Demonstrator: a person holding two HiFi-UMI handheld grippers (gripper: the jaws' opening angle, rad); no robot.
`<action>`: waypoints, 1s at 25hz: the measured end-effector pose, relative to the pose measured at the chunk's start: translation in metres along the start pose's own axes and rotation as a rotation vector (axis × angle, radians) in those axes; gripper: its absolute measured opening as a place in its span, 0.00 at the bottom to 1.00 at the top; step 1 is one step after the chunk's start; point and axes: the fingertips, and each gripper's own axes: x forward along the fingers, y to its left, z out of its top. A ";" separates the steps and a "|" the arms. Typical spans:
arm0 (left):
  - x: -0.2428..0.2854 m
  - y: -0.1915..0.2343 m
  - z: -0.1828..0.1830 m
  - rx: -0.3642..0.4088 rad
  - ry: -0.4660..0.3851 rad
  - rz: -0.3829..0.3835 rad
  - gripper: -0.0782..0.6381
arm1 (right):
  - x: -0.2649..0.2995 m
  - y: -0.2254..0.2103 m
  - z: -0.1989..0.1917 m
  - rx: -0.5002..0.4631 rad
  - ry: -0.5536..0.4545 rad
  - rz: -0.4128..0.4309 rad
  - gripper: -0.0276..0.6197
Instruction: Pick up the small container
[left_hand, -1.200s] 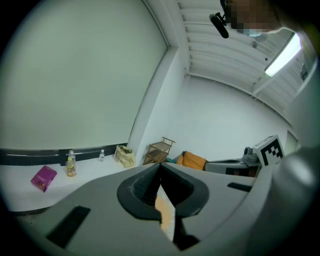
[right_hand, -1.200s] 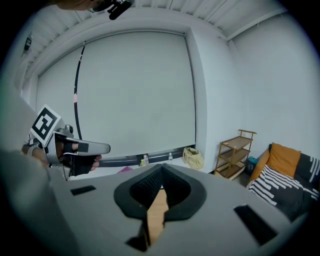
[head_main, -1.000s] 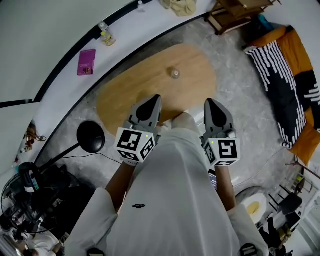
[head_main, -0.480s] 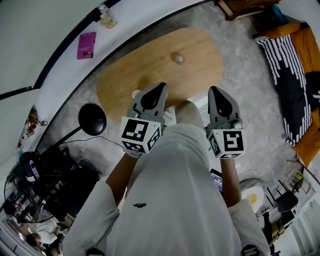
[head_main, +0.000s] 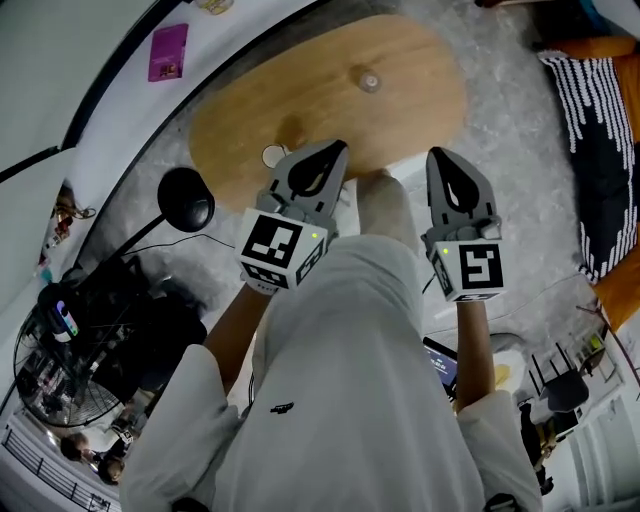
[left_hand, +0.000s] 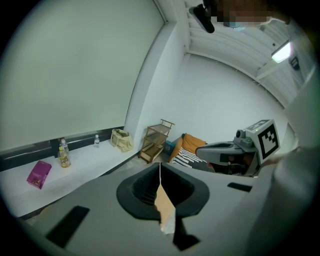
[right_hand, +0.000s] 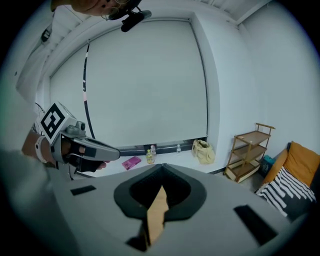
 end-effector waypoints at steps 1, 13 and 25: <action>0.003 -0.001 -0.004 0.003 0.008 -0.006 0.14 | 0.002 -0.001 -0.002 -0.004 0.004 0.012 0.05; 0.045 0.010 -0.040 -0.016 0.080 -0.003 0.18 | 0.037 -0.017 -0.026 0.043 0.033 0.083 0.05; 0.099 0.022 -0.066 0.032 0.122 0.024 0.34 | 0.072 -0.046 -0.052 0.024 0.067 0.133 0.05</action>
